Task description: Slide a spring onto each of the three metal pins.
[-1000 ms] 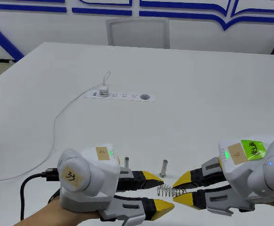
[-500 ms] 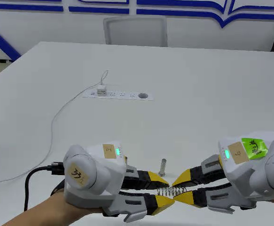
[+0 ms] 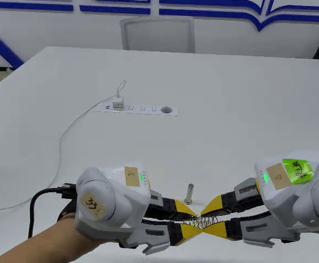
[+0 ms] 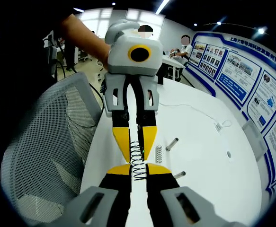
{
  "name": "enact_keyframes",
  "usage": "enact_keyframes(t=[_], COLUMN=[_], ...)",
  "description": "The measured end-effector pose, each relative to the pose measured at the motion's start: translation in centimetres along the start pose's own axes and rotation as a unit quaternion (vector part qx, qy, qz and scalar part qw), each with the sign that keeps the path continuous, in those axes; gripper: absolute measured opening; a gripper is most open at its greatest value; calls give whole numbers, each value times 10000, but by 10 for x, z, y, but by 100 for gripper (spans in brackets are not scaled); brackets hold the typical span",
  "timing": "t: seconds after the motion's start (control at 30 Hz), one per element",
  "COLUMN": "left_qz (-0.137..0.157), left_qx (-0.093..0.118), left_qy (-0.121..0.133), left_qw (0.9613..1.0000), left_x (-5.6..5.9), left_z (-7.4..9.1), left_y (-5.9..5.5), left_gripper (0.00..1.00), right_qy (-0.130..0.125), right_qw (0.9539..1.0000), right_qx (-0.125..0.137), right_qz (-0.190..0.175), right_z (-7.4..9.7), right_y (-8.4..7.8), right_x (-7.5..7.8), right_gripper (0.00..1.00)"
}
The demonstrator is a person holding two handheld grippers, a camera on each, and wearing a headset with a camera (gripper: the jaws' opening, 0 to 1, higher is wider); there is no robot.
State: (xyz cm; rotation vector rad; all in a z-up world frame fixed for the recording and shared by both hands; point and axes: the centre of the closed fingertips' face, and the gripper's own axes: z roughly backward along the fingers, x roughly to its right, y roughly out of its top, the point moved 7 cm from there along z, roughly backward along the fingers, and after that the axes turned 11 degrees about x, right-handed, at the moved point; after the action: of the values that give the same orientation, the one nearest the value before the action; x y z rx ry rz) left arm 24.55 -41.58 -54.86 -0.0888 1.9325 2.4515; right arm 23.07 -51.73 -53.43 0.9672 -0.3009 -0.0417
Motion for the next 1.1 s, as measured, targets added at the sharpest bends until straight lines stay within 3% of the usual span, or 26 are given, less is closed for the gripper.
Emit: enact_keyframes(t=[0.23,0.43,0.63,0.8,1.1], left_qz=[-82,-49,-228,-476,-604], left_qx=[8,60,-8,-121,-178], left_qy=[-112,-65,-140,-115,-96], left_qw=[9999,9999,9996,9987,9980], left_x=[0,-1,0,-2,-5], left_z=[0,0,-2,0,0], left_y=[5,5,5,6,10], left_gripper=[10,10,10,10,11], right_qy=[-51,-73,-19,-56,-61], right_qw=[9999,9998,9996,9987,9973], right_qx=[-80,-1,-41,195,572], right_qz=[-97,-211,-270,-459,-448], right_z=[2,5,5,10,18], right_y=[-5,-7,-8,-2,14], right_x=[3,2,0,2,4], right_gripper=[16,13,12,11,11])
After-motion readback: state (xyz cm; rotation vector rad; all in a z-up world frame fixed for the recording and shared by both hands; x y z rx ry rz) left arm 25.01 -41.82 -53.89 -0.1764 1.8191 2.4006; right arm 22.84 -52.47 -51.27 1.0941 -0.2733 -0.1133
